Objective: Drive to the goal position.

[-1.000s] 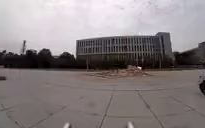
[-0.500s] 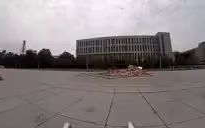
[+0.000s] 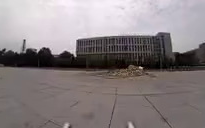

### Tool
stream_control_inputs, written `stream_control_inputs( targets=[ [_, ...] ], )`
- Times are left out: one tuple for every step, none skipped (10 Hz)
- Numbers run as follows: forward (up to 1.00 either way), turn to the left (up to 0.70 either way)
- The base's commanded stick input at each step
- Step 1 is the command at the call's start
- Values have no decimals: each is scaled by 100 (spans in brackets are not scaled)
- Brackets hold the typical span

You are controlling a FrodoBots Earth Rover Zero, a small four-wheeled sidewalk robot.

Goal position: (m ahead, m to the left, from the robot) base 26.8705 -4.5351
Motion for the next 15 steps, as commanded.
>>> stream_control_inputs(
  targets=[
    [50, 0],
    [50, 0],
    [50, 0],
    [50, 0],
    [50, 0],
    [50, 0],
    [50, 0],
    [50, 0],
    [50, 0],
    [50, 0],
    [50, 0],
    [50, 0],
    [50, 0],
    [50, 0],
    [50, 0]
  ],
)
